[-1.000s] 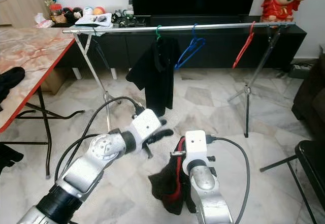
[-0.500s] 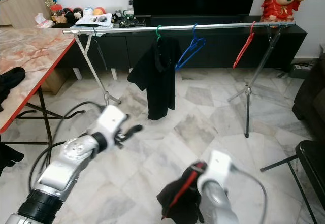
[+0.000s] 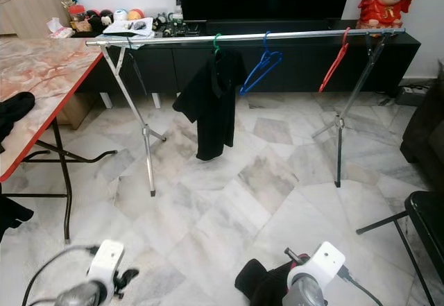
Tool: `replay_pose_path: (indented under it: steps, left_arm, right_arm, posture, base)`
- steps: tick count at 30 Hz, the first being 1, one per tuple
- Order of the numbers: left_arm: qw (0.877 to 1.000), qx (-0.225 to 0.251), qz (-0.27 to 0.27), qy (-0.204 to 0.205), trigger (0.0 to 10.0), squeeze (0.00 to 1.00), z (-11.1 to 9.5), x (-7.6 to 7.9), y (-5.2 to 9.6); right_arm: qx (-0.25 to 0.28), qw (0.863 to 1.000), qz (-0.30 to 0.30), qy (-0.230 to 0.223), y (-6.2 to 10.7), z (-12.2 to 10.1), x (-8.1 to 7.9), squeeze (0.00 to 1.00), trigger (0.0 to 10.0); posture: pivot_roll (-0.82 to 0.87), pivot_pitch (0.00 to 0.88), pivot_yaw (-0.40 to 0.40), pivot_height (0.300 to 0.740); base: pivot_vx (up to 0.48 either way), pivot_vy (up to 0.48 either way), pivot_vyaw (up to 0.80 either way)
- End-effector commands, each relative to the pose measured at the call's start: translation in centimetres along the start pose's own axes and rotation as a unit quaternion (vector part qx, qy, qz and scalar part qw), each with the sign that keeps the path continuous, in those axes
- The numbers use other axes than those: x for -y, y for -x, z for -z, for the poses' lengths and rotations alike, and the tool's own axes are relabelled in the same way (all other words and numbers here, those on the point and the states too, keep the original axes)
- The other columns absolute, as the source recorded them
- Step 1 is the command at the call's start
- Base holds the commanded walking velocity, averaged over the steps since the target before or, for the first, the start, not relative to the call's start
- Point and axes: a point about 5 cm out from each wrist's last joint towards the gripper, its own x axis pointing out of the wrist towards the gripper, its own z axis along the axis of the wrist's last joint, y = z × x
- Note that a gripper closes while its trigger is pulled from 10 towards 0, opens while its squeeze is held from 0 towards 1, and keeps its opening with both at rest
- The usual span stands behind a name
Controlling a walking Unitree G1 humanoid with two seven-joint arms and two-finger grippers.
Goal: Hang hanger
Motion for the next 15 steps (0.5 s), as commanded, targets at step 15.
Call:
replay_pose_path:
  steps: [15]
  left_arm:
    - [0.975,-0.207,-0.073,0.041,10.0,0.0,12.6,-2.2,5.2]
  right_arm:
    - [0.096,0.992,-0.047,0.068,0.5,-2.0,-1.4,0.0,10.0]
  posture:
    - [0.1,0.039,0.034,0.74]
  base:
    - [0.0,0.0,0.0]
